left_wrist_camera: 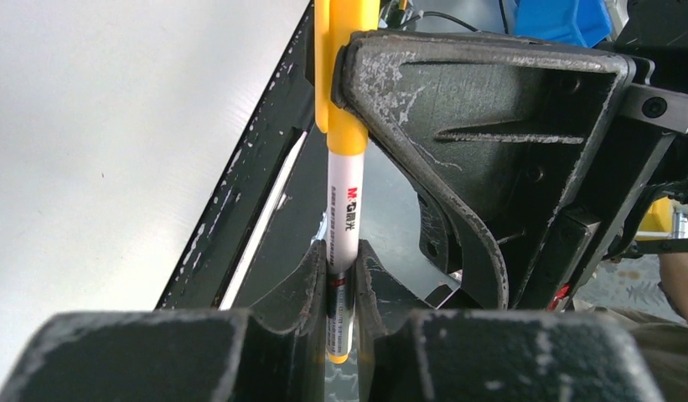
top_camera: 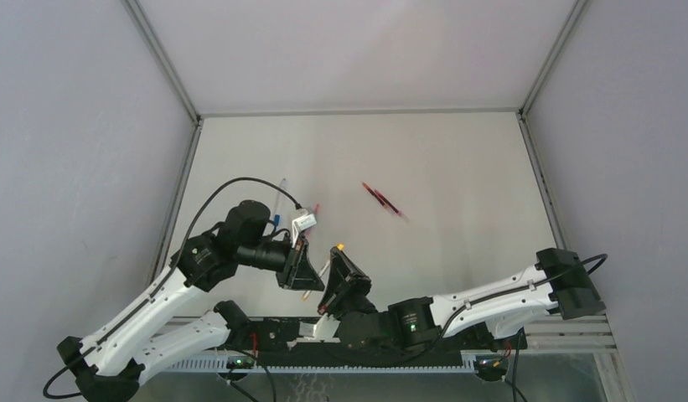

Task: Insert the pens into the pen caps
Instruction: Insert the pen cap onto the pen, then press the pen cap onto the pen.

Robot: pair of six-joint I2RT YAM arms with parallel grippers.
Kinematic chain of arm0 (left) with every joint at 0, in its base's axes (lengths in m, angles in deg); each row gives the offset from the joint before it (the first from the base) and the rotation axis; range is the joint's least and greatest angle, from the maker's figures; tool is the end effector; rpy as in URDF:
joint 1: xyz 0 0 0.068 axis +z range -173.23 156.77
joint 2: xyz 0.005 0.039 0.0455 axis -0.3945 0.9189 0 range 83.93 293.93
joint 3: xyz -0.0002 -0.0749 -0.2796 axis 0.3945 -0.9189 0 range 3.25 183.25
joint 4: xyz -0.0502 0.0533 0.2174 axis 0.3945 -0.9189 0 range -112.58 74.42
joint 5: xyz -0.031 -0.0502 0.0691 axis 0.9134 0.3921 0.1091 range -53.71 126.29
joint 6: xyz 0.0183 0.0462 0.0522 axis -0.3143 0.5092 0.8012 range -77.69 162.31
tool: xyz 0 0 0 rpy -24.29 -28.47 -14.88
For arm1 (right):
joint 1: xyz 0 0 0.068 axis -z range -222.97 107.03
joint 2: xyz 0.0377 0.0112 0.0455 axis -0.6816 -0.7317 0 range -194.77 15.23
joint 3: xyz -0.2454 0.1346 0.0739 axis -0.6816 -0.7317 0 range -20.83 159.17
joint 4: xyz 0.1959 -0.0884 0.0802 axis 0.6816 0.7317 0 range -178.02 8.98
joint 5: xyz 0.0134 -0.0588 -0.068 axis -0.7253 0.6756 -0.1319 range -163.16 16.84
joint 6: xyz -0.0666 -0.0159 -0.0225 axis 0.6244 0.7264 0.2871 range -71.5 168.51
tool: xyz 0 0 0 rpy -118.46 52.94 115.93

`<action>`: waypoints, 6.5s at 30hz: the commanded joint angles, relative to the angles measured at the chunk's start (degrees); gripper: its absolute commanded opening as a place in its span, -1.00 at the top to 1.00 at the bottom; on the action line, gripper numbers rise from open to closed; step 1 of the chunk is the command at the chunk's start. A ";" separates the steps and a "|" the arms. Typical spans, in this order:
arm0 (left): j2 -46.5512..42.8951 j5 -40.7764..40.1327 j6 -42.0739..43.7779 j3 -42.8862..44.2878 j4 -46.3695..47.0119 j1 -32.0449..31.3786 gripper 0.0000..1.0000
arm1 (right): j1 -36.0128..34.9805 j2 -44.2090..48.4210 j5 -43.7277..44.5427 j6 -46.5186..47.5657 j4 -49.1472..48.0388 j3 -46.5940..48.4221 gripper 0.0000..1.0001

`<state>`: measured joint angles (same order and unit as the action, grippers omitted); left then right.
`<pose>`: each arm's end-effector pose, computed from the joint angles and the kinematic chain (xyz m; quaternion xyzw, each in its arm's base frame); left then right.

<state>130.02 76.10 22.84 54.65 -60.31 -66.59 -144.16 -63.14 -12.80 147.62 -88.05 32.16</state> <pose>0.0621 -0.1111 0.3192 0.3182 0.8016 -0.4721 0.1824 -0.0022 0.2775 0.3085 -0.7664 0.1359 -0.4164 0.4698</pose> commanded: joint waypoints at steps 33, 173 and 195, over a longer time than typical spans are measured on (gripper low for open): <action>0.58 -10.69 0.49 -4.48 31.90 1.82 1.00 | -1.12 5.24 -22.51 10.75 2.67 1.06 0.53; -19.76 -19.92 2.97 -12.00 46.98 1.87 1.00 | 24.79 5.76 -54.00 -116.01 2.87 10.31 1.00; -19.67 -22.34 2.46 -11.79 51.76 1.92 1.00 | 14.83 1.24 -47.80 -123.31 -2.51 2.12 1.00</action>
<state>110.13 64.54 26.76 40.53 -30.61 -66.04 -121.93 -56.19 -49.41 31.62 -103.37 39.07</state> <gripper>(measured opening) 0.173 0.144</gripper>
